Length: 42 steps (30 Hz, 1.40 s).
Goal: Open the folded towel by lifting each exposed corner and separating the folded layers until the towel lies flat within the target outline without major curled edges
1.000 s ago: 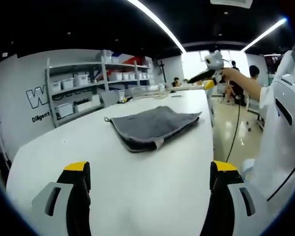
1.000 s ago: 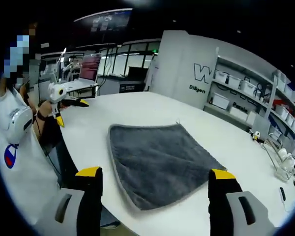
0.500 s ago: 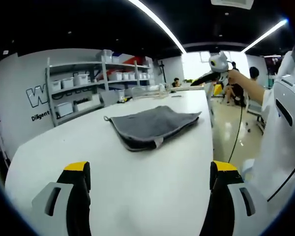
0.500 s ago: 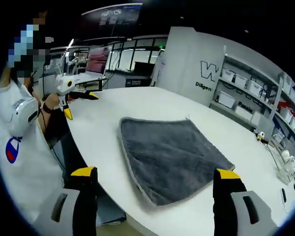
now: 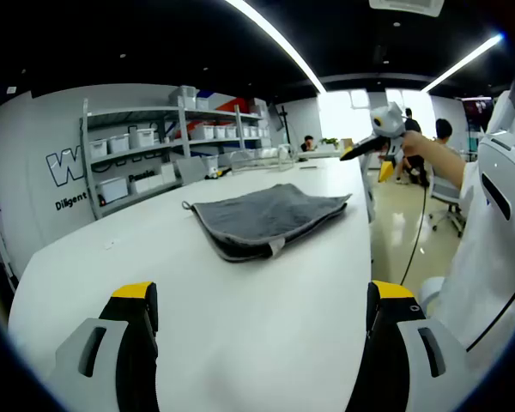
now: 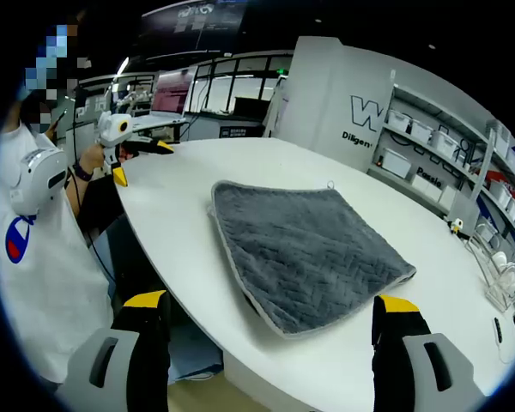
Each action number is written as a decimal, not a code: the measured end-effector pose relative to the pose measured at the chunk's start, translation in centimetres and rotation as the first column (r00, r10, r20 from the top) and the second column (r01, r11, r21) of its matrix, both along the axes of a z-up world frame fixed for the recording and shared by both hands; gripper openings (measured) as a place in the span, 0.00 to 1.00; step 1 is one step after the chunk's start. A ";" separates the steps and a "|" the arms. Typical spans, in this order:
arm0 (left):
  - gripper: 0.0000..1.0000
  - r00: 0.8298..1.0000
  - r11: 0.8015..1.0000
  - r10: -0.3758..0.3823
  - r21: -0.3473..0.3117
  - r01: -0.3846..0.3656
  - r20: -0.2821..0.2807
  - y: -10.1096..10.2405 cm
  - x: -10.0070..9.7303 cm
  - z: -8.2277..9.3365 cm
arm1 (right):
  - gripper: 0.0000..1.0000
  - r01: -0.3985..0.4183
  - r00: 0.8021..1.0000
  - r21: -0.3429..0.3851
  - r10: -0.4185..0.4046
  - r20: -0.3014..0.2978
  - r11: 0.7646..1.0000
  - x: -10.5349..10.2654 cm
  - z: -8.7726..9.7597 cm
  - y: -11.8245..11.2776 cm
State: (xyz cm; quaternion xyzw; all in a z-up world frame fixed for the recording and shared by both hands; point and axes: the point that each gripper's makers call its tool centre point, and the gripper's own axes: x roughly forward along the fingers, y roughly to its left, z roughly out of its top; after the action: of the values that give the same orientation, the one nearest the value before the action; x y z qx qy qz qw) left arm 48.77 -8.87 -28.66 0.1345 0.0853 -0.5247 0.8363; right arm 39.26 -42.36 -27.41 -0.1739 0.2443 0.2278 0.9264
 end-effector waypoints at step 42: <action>0.99 1.000 1.000 0.009 0.006 -0.009 -0.012 0.2 -0.4 -0.2 | 0.99 0.061 0.966 -0.511 0.078 0.246 0.857 3.3 -0.8 -3.8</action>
State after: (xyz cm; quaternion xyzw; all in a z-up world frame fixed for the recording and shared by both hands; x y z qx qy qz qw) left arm 48.39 -8.65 -28.85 0.1335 0.0923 -0.5214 0.8378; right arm 42.61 -46.16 -28.17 -0.4443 0.1728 0.1339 0.8688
